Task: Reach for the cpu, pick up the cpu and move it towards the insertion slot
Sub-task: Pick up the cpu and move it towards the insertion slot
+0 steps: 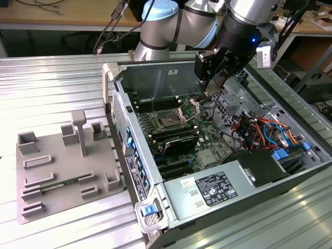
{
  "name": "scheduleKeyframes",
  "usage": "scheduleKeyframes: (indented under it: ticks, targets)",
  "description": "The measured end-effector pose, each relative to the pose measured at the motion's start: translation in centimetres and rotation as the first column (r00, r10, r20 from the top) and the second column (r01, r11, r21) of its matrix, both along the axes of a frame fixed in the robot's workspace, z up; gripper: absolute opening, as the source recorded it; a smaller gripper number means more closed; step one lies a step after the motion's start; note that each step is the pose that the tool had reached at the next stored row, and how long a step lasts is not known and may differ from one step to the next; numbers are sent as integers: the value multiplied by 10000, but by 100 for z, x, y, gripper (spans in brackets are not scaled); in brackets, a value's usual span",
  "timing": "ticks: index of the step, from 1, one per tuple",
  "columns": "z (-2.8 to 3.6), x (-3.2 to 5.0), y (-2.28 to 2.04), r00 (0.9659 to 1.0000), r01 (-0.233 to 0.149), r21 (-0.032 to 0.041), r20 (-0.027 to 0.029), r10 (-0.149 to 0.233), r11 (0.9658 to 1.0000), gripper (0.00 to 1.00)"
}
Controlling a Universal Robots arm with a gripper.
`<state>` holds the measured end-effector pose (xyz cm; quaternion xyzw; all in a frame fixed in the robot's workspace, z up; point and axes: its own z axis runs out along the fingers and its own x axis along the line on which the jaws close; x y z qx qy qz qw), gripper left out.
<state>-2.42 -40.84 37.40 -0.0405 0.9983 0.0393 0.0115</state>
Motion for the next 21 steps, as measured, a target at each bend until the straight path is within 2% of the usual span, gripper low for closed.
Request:
scheduleKeyframes:
  ticks: [21]
  targets:
    - [-62, 0, 2, 10000, 0, 0, 0, 0, 10000, 55]
